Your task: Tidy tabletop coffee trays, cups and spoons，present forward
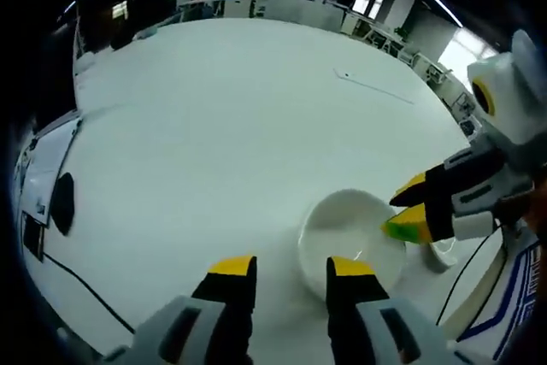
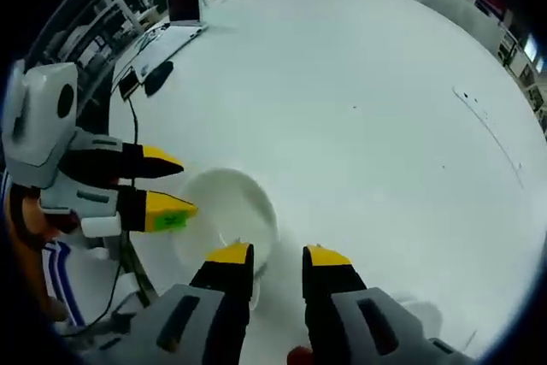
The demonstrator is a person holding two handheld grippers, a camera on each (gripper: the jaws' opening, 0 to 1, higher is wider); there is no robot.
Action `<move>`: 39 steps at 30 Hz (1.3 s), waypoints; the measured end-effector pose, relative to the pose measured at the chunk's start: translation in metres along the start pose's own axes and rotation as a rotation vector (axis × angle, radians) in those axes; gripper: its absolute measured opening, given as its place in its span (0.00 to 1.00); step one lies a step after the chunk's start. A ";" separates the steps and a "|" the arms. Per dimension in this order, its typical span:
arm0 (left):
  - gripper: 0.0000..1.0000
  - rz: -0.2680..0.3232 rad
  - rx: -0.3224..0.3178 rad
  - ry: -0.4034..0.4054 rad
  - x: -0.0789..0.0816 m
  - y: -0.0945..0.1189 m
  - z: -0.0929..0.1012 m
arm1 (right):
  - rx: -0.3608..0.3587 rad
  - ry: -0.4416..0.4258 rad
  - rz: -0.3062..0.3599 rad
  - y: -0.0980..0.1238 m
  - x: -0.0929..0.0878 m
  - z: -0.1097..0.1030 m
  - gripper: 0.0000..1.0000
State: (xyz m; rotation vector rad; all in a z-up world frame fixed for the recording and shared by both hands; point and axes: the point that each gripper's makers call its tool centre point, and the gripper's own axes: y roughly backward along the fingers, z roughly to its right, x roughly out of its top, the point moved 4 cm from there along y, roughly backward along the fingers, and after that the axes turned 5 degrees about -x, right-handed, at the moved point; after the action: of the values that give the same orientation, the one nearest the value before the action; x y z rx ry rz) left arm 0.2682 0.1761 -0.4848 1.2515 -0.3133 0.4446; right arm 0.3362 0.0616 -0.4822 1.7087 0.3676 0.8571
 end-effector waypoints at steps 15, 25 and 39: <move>0.17 -0.060 0.078 0.038 0.005 -0.017 0.005 | -0.042 -0.040 -0.019 -0.007 -0.016 -0.014 0.11; 0.13 -0.070 0.120 0.057 0.014 -0.022 0.002 | -0.065 -0.135 -0.028 -0.006 -0.020 -0.013 0.09; 0.10 -0.097 0.177 0.127 -0.003 -0.014 0.011 | -0.130 -0.169 -0.081 -0.005 -0.024 -0.016 0.06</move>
State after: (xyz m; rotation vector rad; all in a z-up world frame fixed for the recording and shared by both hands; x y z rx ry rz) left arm 0.2724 0.1612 -0.4949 1.3973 -0.1070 0.4738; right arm 0.3099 0.0590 -0.4935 1.6204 0.2599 0.6583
